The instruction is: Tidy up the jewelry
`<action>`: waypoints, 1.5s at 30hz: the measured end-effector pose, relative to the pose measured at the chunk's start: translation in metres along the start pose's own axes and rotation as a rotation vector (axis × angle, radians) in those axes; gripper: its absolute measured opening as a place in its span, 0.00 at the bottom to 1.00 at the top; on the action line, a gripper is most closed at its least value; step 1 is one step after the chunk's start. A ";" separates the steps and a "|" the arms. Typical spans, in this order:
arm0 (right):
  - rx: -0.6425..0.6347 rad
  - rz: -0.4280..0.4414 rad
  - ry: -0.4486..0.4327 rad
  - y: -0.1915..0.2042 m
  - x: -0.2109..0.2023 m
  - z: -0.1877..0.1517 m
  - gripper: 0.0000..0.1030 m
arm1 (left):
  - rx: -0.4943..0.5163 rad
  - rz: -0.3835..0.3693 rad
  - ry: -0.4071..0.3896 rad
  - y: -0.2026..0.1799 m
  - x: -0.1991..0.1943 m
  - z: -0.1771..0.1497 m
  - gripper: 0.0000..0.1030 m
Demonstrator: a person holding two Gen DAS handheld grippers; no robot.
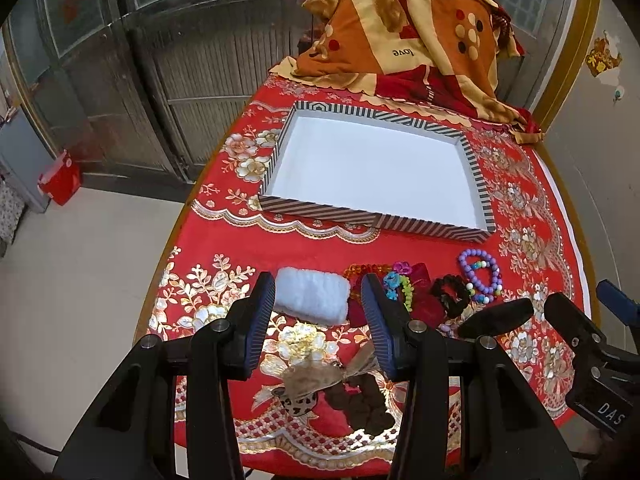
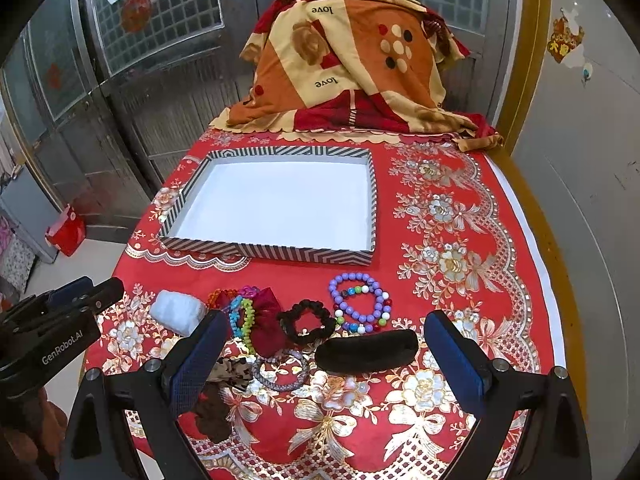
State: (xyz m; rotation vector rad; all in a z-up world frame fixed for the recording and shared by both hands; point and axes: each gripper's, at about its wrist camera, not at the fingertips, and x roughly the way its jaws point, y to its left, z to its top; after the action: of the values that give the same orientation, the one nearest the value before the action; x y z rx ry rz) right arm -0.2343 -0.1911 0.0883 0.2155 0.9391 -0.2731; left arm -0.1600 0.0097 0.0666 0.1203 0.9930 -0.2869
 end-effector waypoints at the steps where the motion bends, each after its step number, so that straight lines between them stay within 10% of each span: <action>1: 0.002 0.002 0.003 -0.001 0.001 0.000 0.95 | 0.000 -0.001 0.001 0.000 0.000 0.000 0.43; 45: -0.003 0.020 0.034 0.002 0.016 -0.001 0.95 | -0.003 0.003 0.021 -0.003 0.008 -0.004 0.43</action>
State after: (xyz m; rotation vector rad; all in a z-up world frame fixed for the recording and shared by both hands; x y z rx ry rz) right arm -0.2253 -0.1909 0.0751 0.2267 0.9706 -0.2504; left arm -0.1599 0.0067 0.0581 0.1226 1.0137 -0.2821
